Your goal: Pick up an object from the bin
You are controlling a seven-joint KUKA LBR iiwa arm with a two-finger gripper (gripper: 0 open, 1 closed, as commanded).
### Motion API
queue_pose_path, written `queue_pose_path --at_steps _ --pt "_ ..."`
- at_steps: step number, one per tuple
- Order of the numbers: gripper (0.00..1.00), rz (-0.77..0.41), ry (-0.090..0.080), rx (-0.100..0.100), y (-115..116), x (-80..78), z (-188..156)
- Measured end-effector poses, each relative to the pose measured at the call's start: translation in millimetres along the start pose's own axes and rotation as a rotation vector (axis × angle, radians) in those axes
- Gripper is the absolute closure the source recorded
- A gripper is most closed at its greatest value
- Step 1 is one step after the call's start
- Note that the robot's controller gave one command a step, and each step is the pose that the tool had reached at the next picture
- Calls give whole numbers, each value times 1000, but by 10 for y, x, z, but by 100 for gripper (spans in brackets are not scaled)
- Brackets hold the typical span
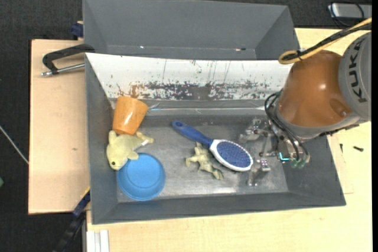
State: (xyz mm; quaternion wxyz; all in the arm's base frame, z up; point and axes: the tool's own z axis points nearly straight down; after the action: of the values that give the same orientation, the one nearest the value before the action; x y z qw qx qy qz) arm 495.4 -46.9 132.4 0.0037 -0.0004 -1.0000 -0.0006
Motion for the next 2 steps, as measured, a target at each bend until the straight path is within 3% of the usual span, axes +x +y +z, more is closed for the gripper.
queue_pose_path --at_steps 1,2 --pt "0 65 -15 -1 153 -190 613" --pt "100 65 -23 0 144 -208 577"
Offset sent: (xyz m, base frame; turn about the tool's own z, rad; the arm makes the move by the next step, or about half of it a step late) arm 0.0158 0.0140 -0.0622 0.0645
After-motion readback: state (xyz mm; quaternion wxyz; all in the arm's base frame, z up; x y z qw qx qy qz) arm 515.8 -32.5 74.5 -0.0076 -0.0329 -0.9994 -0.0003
